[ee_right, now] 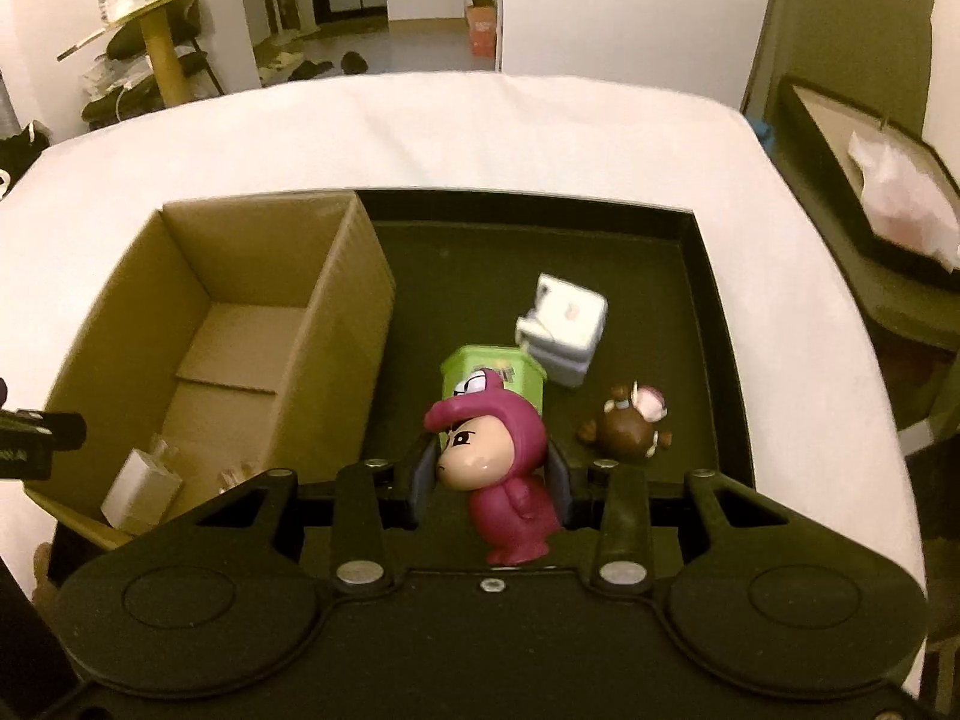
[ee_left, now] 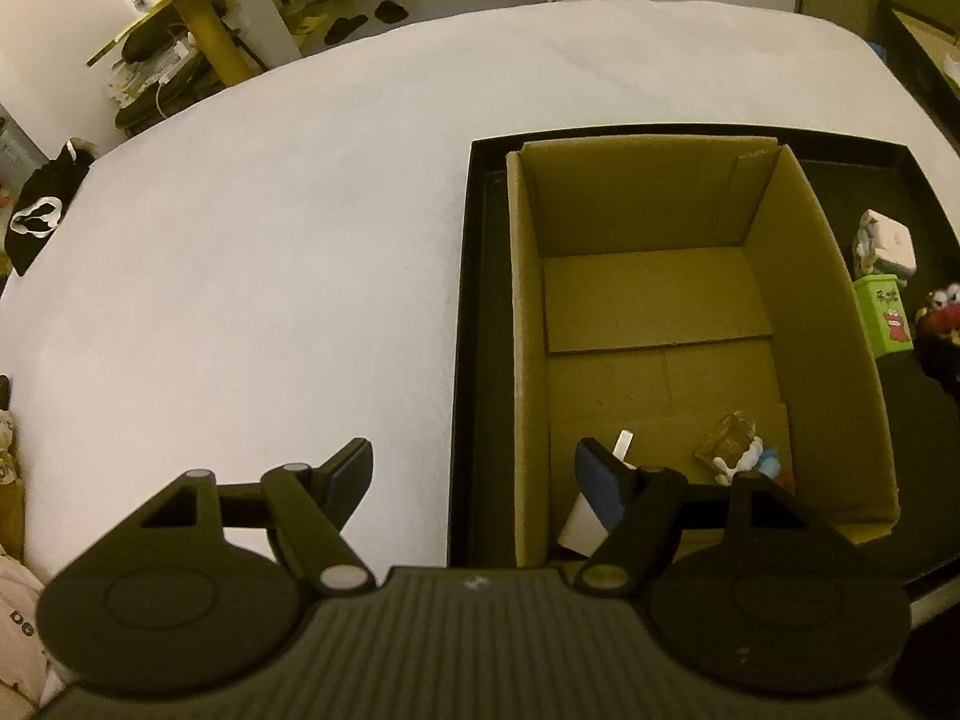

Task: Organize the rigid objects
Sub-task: 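Grasp the pink figure with the right gripper and carry it toward the box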

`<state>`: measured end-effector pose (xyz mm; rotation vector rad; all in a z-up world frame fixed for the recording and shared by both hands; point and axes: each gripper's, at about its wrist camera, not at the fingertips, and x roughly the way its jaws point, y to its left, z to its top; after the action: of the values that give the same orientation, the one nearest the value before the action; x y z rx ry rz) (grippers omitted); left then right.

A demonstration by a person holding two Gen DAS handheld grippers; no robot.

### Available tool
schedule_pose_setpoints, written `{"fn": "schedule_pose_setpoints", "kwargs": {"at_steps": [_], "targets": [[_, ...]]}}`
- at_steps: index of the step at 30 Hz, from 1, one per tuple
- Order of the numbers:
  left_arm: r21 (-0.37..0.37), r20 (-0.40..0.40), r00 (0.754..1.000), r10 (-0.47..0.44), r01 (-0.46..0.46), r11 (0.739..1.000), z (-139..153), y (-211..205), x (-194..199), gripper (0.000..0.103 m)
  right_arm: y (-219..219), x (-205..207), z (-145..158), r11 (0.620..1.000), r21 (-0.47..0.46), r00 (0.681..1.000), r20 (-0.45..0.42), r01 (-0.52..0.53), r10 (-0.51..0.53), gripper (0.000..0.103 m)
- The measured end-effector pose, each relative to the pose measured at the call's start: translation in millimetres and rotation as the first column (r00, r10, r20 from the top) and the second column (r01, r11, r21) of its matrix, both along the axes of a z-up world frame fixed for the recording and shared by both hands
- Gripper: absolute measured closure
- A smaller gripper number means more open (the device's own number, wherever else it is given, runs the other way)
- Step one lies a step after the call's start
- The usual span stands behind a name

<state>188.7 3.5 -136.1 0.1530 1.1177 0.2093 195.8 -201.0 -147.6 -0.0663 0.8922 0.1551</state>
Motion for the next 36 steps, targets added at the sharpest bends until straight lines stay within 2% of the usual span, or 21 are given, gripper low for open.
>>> {"fn": "schedule_pose_setpoints", "kwargs": {"at_steps": [13, 26, 28, 36], "targets": [[-0.066, 0.018, 1.0, -0.002, 0.004, 0.998, 1.9, 12.7, -3.7, 0.03, 32.3, 5.9, 25.7, 0.995, -0.06, 0.993, 0.086, -0.078, 0.083, 0.065], [-0.12, 0.013, 0.999, -0.034, 0.035, 0.992, -4.0, 18.1, -1.4, 0.034, 67.8, 11.6, 34.6, 0.966, -0.11, 0.959, 0.136, -0.235, 0.249, 0.065], [-0.131, 0.012, 0.999, -0.042, 0.043, 0.99, -5.1, 18.2, -0.2, 0.037, 72.9, 13.0, 36.2, 0.958, -0.122, 0.951, 0.141, -0.26, 0.276, 0.065], [-0.179, -0.004, 0.998, -0.058, 0.056, 0.982, -10.6, 21.3, 2.0, 0.063, 93.6, 21.9, 45.8, 0.918, -0.154, 0.912, 0.137, -0.366, 0.386, 0.065]]}}
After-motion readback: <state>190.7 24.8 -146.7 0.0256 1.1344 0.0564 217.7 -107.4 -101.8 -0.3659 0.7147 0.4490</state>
